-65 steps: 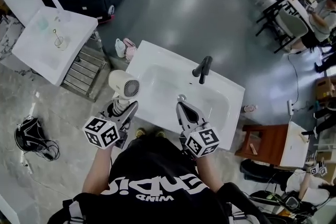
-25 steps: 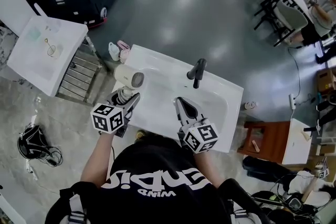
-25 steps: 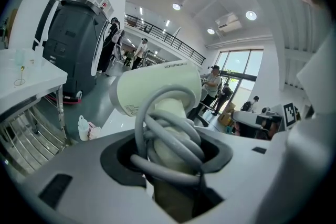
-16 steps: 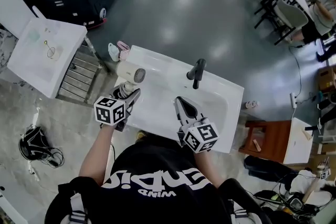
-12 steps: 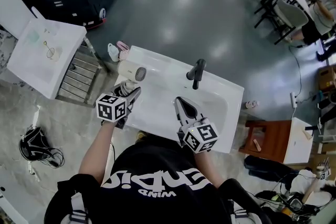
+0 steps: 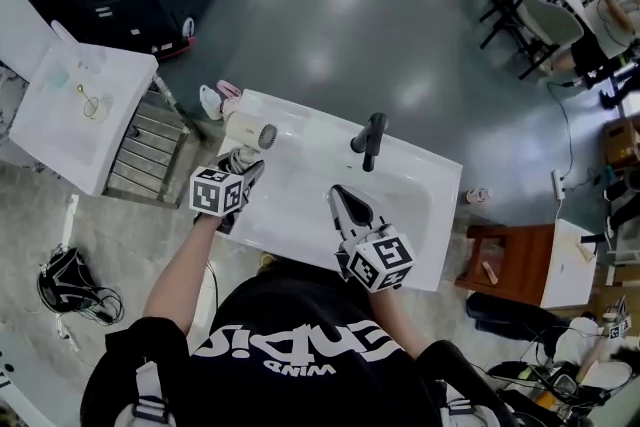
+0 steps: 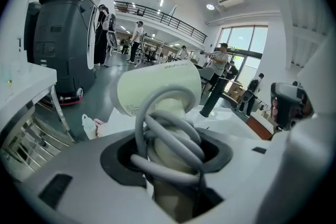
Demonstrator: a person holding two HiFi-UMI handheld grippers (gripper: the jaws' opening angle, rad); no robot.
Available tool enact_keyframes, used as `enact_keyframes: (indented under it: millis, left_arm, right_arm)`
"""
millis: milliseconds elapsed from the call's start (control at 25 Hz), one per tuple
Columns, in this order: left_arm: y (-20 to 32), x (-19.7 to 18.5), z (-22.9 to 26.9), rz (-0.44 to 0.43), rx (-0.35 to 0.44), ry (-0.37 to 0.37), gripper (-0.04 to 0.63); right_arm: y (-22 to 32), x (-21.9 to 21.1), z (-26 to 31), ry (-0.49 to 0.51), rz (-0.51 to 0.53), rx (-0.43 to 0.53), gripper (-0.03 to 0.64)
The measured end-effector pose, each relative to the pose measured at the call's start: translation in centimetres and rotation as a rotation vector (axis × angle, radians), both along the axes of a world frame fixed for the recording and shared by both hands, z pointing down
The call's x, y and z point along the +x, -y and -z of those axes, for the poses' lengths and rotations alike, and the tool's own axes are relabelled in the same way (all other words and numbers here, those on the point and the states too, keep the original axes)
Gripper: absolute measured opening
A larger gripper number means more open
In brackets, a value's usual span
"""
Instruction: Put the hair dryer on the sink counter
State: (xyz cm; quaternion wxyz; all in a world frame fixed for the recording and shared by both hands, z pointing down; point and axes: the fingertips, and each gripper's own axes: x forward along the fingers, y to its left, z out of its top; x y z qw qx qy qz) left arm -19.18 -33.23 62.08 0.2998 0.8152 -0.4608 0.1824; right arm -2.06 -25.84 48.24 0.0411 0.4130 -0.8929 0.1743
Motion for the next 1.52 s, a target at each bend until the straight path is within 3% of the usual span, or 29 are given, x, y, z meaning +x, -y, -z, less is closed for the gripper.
enact_keyframes:
  millis: [1160,1520]
  left_arm:
    - [4.9,-1.7,-5.7,-0.065,-0.067,0.206,0.254]
    - [5.7,-1.8,-6.5,-0.134,-0.066,0.296,0.255]
  right_arm:
    - [1.0,0.0,-1.3,-0.012,-0.008,-0.040,0.018]
    - [1.1,0.1,-1.6,-0.011,-0.018,-0.054,0.018]
